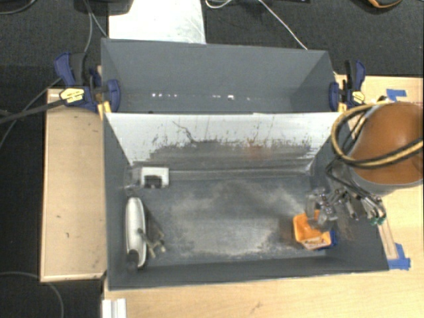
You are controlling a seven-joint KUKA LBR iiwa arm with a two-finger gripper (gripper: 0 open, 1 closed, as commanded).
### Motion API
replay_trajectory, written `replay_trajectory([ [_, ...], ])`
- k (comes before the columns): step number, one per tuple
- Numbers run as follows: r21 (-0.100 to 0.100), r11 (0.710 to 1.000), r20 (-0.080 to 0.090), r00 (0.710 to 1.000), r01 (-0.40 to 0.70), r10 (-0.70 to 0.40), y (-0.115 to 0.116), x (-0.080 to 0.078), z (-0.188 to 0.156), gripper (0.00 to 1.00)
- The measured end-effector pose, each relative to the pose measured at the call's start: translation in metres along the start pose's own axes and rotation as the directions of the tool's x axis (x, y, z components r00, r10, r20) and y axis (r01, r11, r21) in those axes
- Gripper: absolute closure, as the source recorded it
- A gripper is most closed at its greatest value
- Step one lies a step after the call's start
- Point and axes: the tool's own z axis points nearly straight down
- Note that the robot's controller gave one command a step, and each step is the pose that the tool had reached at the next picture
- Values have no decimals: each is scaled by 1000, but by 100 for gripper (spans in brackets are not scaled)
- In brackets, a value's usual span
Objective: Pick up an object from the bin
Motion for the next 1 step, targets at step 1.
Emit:
replay_trajectory([
  [1, 0, 1000, 6, 1000, 9, -9, -8, -52, 21, 0],
])
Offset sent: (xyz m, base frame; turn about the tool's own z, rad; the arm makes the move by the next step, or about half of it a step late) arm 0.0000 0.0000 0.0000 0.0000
